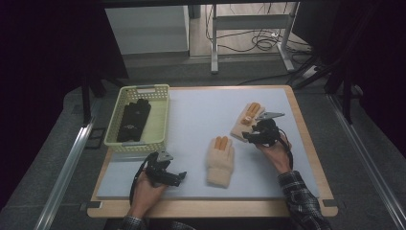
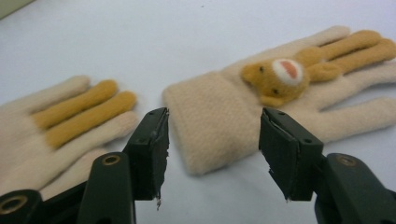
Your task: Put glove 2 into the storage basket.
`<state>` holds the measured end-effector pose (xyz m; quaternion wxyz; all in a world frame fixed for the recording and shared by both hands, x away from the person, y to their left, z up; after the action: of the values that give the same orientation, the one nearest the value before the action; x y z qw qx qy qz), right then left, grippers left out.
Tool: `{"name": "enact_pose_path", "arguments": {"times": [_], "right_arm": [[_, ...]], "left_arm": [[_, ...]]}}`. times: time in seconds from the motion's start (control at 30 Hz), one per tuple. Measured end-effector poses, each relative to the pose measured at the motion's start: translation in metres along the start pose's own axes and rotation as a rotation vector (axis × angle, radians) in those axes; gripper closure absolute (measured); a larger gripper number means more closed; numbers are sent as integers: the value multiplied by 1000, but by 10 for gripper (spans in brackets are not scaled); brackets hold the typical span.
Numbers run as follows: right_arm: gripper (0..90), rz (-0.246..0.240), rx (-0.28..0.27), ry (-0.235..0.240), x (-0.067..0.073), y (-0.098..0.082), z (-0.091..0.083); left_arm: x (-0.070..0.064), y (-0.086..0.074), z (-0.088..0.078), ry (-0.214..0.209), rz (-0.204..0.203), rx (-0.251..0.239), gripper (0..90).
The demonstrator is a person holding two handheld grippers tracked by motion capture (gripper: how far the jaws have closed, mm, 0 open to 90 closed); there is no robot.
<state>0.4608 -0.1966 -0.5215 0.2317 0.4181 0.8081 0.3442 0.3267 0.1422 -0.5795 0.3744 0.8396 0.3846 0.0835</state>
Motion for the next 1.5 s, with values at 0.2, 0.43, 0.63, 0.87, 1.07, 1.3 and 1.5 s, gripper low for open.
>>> {"name": "enact_pose_path", "arguments": {"times": [0.2, 0.43, 0.63, 0.87, 1.07, 1.3, 1.5], "right_arm": [[388, 18, 7, -31, -6, 6, 14], [374, 46, 18, -66, -17, 13, 32], [349, 46, 25, -104, -24, 19, 45], [329, 59, 31, -141, -31, 21, 61], [346, 68, 35, -159, -32, 18, 69], [522, 61, 41, -165, -29, 20, 72], [604, 58, 53, -172, -28, 22, 70]], "left_arm": [[0, 0, 0, 0, 2, 2, 12], [0, 0, 0, -1, 1, 2, 12], [0, 0, 0, -1, 1, 2, 11], [0, 0, 0, 0, -3, -2, 12], [0, 0, 0, 0, -2, -2, 11], [0, 0, 0, 0, 1, 2, 11], [0, 0, 0, 0, 5, 2, 12]]}}
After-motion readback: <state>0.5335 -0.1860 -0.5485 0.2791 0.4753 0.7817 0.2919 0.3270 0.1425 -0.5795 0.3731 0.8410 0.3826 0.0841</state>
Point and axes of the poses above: each handheld gripper's, and its own axes: z roughly forward along the jaws, y roughly out of its top, x roughly to its left, the point moved 4 cm from there along z, roughly forward along the jaws, and after that the axes turned 8 degrees about -y, right-handed, at the moved point
